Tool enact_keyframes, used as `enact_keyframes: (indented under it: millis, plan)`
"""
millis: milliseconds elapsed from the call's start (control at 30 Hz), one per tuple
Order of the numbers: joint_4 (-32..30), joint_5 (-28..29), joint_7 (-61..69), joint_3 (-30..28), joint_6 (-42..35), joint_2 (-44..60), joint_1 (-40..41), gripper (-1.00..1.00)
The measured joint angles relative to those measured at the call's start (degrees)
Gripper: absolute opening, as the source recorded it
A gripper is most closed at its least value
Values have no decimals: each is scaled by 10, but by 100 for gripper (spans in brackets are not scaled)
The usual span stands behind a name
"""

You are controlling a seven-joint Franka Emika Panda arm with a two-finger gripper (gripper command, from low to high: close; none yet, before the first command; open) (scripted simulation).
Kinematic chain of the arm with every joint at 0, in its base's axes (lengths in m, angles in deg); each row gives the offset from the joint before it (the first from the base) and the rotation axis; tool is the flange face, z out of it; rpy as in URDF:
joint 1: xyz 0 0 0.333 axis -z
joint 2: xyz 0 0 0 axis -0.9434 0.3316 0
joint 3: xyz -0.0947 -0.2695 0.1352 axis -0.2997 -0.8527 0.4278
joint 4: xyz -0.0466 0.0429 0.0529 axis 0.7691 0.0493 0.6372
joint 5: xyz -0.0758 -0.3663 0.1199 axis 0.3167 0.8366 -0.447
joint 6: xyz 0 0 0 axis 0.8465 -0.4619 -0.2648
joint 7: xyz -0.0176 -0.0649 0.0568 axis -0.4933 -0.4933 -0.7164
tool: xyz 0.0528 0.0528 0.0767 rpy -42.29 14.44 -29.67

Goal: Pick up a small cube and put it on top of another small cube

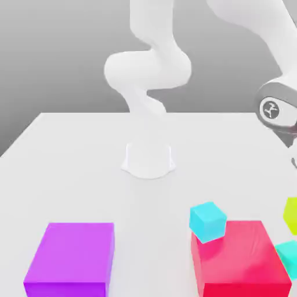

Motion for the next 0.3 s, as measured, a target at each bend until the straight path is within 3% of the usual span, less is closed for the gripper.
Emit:
enact_keyframes:
  millis: [67,100,300]
  plan:
    - [2,31,-17,-19,33,36,-14,-100]
    - [3,45,-26,-28,48,53,-21,100]
    - [3,52,-30,-34,56,62,-25,100]
